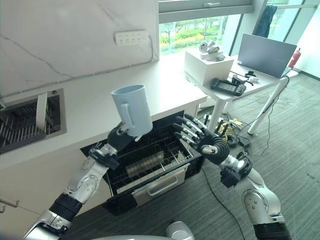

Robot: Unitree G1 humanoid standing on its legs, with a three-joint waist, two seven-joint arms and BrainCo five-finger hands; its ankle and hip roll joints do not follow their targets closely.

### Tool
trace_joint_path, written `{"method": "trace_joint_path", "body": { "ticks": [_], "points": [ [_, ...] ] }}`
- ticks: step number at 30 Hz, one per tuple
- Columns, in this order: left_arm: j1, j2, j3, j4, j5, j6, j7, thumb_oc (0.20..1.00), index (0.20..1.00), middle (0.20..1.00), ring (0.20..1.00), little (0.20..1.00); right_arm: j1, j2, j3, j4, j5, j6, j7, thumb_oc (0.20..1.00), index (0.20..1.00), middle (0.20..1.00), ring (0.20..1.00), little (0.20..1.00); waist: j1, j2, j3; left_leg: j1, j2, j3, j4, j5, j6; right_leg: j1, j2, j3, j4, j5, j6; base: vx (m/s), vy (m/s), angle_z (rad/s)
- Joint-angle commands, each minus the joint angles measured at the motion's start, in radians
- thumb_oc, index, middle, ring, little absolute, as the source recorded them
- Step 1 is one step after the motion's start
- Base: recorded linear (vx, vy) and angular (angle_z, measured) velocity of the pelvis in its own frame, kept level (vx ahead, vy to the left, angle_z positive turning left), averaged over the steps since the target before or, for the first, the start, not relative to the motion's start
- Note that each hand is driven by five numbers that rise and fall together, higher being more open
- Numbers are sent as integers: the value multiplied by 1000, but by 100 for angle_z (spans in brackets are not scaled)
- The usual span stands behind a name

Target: Place the dishes in the dishwasher.

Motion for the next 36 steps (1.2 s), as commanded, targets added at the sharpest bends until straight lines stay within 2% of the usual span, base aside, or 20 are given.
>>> {"method": "trace_joint_path", "body": {
  "ticks": [1, 3, 6, 14, 22, 26, 31, 33, 36],
  "points": [
    [-50, 29, 7, -83, -26, 2, -41, 200, 200, 200, 200, 200, -81, -33, -31, -5, 54, -136, -122, 1000, 1000, 1000, 1000, 1000, 27, -12, 19, -51, 40, -130, 75, -26, -9, 31, -30, -53, 83, -59, 38, 18, 10, 8],
    [-49, 35, -3, -109, 8, 21, -38, 200, 200, 200, 200, 200, -107, -33, -20, -16, 8, -161, -208, 1000, 1000, 1000, 1000, 1000, 46, -9, 15, -57, 37, -144, 75, -26, -9, 33, -34, -65, 83, -63, 37, 30, 2, 14],
    [-49, 46, -14, -133, 43, 40, -38, 200, 200, 200, 200, 200, -127, -45, -9, -23, -52, -180, -284, 1000, 1000, 1000, 1000, 1000, 65, -8, 16, -63, 32, -162, 75, -23, -9, 39, -37, -76, 83, -67, 35, 35, 2, 29],
    [-62, 70, -30, -154, 118, 79, -44, 200, 200, 200, 200, 200, -181, -49, 32, -13, -59, -161, -362, 1000, 1000, 1000, 1000, 1000, 96, -9, 19, -72, 22, -196, 75, -17, -10, 51, -40, -96, 83, -75, 31, 24, 0, 13],
    [-67, 96, -43, -157, 192, 97, -62, 200, 200, 200, 200, 200, -202, -18, 105, -39, 57, -95, -263, 1000, 1000, 1000, 1000, 1000, 122, -12, 21, -83, 13, -224, 75, -10, -8, 56, -42, -111, 83, -79, 28, 20, -6, 11],
    [-67, 113, -47, -152, 224, 81, -66, 200, 200, 200, 200, 200, -199, -3, 147, -55, 111, -45, -183, 1000, 1000, 1000, 1000, 1000, 131, -13, 19, -86, 12, -229, 75, -7, -9, 56, -44, -116, 83, -79, 30, 2, -2, 1],
    [-70, 122, -52, -154, 223, 72, -66, 200, 200, 200, 200, 200, -206, 0, 180, -50, 123, -4, -146, 1000, 1000, 1000, 1000, 1000, 137, -14, 19, -86, 13, -230, 75, -4, -11, 58, -45, -122, 83, -80, 30, 3, -6, 3],
    [-73, 127, -58, -156, 213, 63, -76, 200, 200, 200, 200, 200, -203, -3, 203, -57, 169, 40, -101, 1000, 1000, 1000, 1000, 1000, 139, -16, 18, -87, 13, -230, 75, -2, -11, 58, -46, -124, 83, -79, 31, 0, 0, 0],
    [-74, 130, -64, -165, 222, 61, -76, 200, 200, 200, 200, 200, -199, -3, 213, -59, 167, 52, -98, 1000, 1000, 1000, 1000, 1000, 140, -18, 19, -87, 13, -232, 75, -2, -11, 58, -47, -125, 83, -79, 32, 0, 0, 0]
  ]
}}
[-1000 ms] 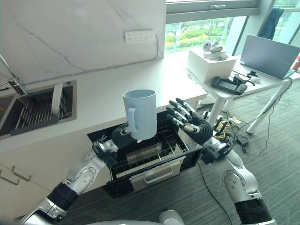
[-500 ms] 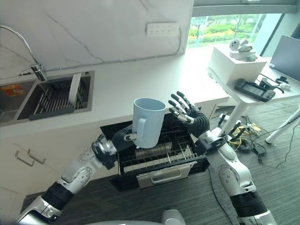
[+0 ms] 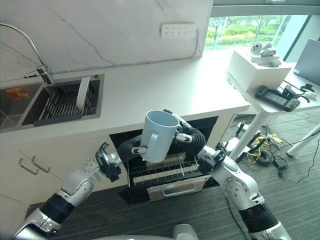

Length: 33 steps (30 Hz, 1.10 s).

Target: Place the dishes in the dishwasher.

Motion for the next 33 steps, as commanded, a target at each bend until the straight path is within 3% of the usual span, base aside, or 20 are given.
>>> {"method": "trace_joint_path", "body": {
  "ticks": [1, 17, 31, 32, 33],
  "points": [
    [-79, 3, -39, -68, 7, -76, -1, 200, 200, 200, 200, 200, -46, 21, 33, -49, 70, 7, 71, 1000, 1000, 1000, 1000, 1000, 24, -25, -25, -68, 24, -117, 68, -9, -9, 34, -20, -14, 33, -35, 37, 0, 0, 0],
    [-100, 16, -87, -81, 14, -76, 26, 200, 200, 200, 200, 200, -68, 8, 124, -54, 33, 48, 87, 1000, 1000, 1000, 1000, 1000, 24, -26, -17, -69, 19, -124, 68, -5, -6, 36, -14, -6, 33, -35, 36, 0, 0, 0],
    [-106, 42, -116, -85, -20, -85, 18, 200, 200, 200, 200, 200, -79, -32, 211, -59, -38, 108, 230, 1000, 1000, 1000, 1000, 1000, 37, -33, -13, -64, 14, -135, 68, 0, -6, 48, -16, -20, 33, -36, 34, 4, -1, 3],
    [-106, 44, -116, -83, -22, -88, 13, 200, 200, 200, 200, 200, -80, -39, 217, -61, -41, 104, 235, 740, 740, 740, 740, 740, 38, -33, -12, -64, 14, -136, 68, 0, -6, 49, -16, -22, 33, -36, 34, 0, 0, 0],
    [-106, 46, -119, -84, -23, -90, 12, 200, 200, 200, 200, 200, -82, -43, 221, -61, -46, 106, 243, 548, 548, 548, 548, 548, 39, -33, -12, -64, 13, -138, 68, 0, -6, 49, -16, -22, 33, -37, 34, 0, 0, 0]
  ]
}}
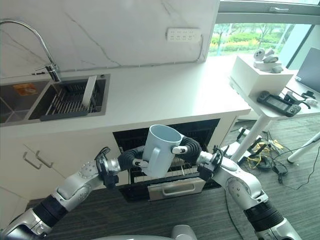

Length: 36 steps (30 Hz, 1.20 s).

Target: Place the dishes in the dishwasher.

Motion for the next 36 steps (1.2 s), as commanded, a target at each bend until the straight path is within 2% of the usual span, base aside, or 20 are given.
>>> {"method": "trace_joint_path", "body": {
  "ticks": [1, 2, 12, 15, 20, 21, 22, 28, 32, 36],
  "points": [
    [-107, -55, 4, -53, -23, -72, 16, 200, 200, 200, 200, 200, -61, 41, 143, -81, 8, 19, 145, 429, 429, 429, 429, 429, 17, -8, -10, -47, 14, -121, 36, 3, -8, 58, -11, -20, 14, -35, 32, 0, 0, 0],
    [-109, -52, 1, -54, -27, -72, 17, 200, 200, 200, 200, 200, -64, 37, 150, -80, -2, 14, 154, 206, 206, 206, 206, 206, 18, -8, -9, -47, 13, -122, 36, 3, -8, 58, -11, -21, 14, -35, 32, 0, 0, 0],
    [-115, -48, -11, -47, -32, -75, 26, 200, 200, 200, 200, 200, -88, 18, 168, -86, -27, -21, 177, 200, 200, 200, 200, 200, 19, -9, -9, -45, 11, -125, 36, 3, -7, 61, -11, -23, 14, -35, 30, 0, 0, 0],
    [-105, -53, -7, -47, -29, -70, 29, 200, 200, 200, 200, 200, -92, 24, 162, -95, -25, -71, 179, 200, 200, 200, 200, 200, 21, -7, -8, -45, 11, -127, 36, 4, -7, 62, -10, -23, 14, -35, 29, 0, 0, 0],
    [-75, -81, 11, -33, -35, -57, 56, 200, 200, 200, 200, 200, -81, 69, 150, -94, 38, -108, 153, 200, 200, 200, 200, 200, 24, -2, -6, -44, 10, -130, 36, 3, -6, 64, -9, -23, 14, -39, 26, 6, 1, 0],
    [-66, -89, 17, -27, -39, -49, 68, 514, 514, 514, 514, 514, -73, 84, 144, -88, 55, -119, 143, 200, 200, 200, 200, 200, 25, 0, -7, -44, 10, -131, 36, 3, -6, 65, -9, -24, 14, -40, 26, 34, 7, 2],
    [-52, -99, 25, -18, -38, -42, 71, 1000, 1000, 1000, 1000, 1000, -64, 102, 132, -78, 78, -134, 132, 200, 200, 200, 200, 200, 26, 1, -7, -44, 9, -133, 36, 3, -6, 65, -9, -25, 14, -40, 25, 0, 0, 0],
    [-9, -138, 60, 14, -21, -22, 85, 1000, 1000, 1000, 1000, 1000, -27, 166, 70, -40, 129, -190, 74, 200, 200, 200, 200, 200, 30, 7, -5, -48, 12, -134, 36, 3, -5, 65, -9, -32, 14, -45, 23, 4, -2, 1],
    [31, -148, 96, 30, -15, -14, 78, 1000, 1000, 1000, 1000, 1000, 5, 181, 8, -23, 126, -216, 52, 200, 200, 200, 200, 200, 31, 10, -7, -49, 14, -136, 36, 3, -6, 67, -10, -39, 14, -48, 21, 16, -8, 6],
    [66, -160, 129, 52, -41, 1, 60, 1000, 1000, 1000, 1000, 1000, 28, 190, -62, 5, 149, -275, 36, 200, 200, 200, 200, 200, 33, 14, -8, -54, 15, -143, 36, 4, -6, 70, -9, -47, 14, -51, 16, 10, -7, 8]
  ]
}}
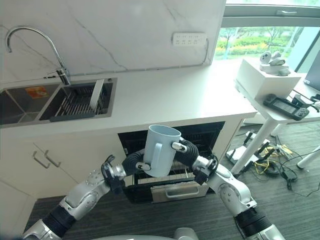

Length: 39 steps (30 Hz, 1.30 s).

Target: Place the dishes in the dishwasher.

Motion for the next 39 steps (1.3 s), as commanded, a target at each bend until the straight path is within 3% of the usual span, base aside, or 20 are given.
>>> {"method": "trace_joint_path", "body": {
  "ticks": [1, 11, 22, 25, 29, 33, 39],
  "points": [
    [-29, 10, 71, 26, -32, -12, 18, 1000, 1000, 1000, 1000, 1000, -38, 67, -71, -86, 132, -128, 30, 200, 200, 200, 200, 200, 13, -21, 10, -49, 12, -115, 31, 4, -5, 57, -5, -23, 11, -46, 21, 0, 0, 0],
    [46, -6, 148, 88, 58, -19, 35, 1000, 1000, 1000, 1000, 1000, -10, 118, -234, -49, 147, -238, -68, 200, 200, 200, 200, 200, 25, -13, 8, -65, 38, -109, 31, 13, -19, 67, -16, -80, 11, -62, 13, -7, -17, 14],
    [74, 15, 197, 90, 119, -8, 20, 1000, 1000, 1000, 1000, 1000, 1, 111, -291, 3, -8, -327, -170, 200, 200, 200, 200, 200, 54, -10, 24, -84, 46, -135, 31, 38, -29, 104, -18, -159, 11, -78, -4, -20, -6, 23],
    [74, 37, 193, 84, 246, -18, 59, 1000, 1000, 1000, 1000, 1000, -8, 89, -290, 18, -98, -322, -242, 200, 200, 200, 200, 200, 61, -9, 29, -87, 45, -140, 31, 41, -32, 105, -20, -166, 11, -79, -3, -4, -4, 18],
    [46, 120, 153, 95, 534, -55, 143, 1000, 1000, 1000, 1000, 1000, -23, 48, -265, 65, -194, -288, -313, 200, 200, 200, 200, 200, 68, -8, 34, -91, 46, -141, 31, 45, -36, 101, -22, -170, 11, -80, 0, 22, -12, 8],
    [-11, 185, 85, 86, 731, -35, 173, 1000, 1000, 1000, 1000, 1000, -54, 13, -219, 159, -289, -269, -364, 200, 200, 200, 200, 200, 72, -11, 46, -91, 47, -144, 31, 47, -38, 93, -22, -164, 11, -77, 5, 57, -41, 2],
    [-89, 240, 10, 141, 909, -71, 306, 1000, 1000, 1000, 1000, 1000, -106, -15, -171, 291, -317, -273, -410, 200, 200, 200, 200, 200, 73, -13, 82, -104, 48, -140, 31, 52, -38, 64, -21, -148, 11, -65, 11, -7, -49, -6]
  ]
}}
